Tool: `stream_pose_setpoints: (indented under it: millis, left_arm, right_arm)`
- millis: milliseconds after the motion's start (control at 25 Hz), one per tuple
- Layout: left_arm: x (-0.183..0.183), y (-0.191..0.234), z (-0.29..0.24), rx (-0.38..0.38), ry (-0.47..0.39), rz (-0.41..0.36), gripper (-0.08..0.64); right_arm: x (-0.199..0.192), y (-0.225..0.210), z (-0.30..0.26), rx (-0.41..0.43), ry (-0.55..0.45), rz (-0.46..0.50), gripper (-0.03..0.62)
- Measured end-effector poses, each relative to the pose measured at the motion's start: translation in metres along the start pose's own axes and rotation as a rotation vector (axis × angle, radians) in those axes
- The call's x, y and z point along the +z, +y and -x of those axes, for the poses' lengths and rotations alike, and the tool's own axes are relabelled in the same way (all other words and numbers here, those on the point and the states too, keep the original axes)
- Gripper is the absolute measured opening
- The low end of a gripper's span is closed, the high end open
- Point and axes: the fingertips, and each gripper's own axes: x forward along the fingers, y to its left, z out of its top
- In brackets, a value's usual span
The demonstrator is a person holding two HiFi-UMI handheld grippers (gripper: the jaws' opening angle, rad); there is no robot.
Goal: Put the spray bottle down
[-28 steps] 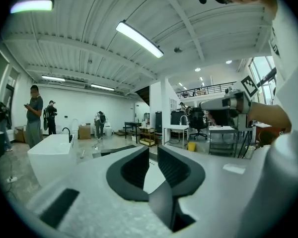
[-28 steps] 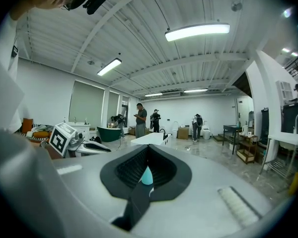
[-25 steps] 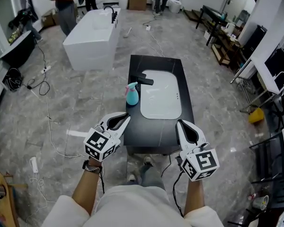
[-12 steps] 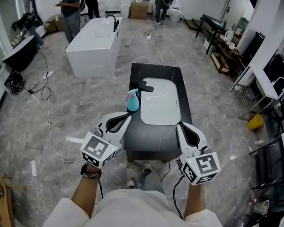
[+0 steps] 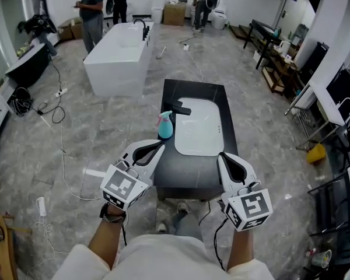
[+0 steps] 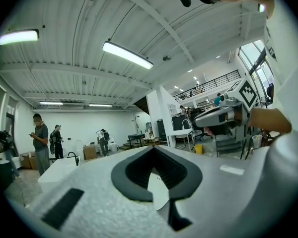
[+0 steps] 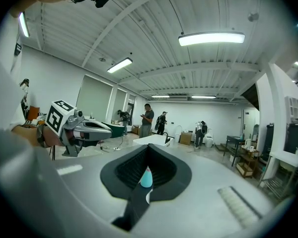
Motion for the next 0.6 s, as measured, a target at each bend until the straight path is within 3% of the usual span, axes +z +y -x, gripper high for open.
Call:
stream_pose_setpoints:
  millis: [600]
  left_arm:
    - [-0.015, 0.003, -0.01, -0.032, 0.024, 0.023, 0.006]
  right_arm:
    - [-0.01, -0.004, -0.011, -0.01, 0.029, -0.012, 0.005]
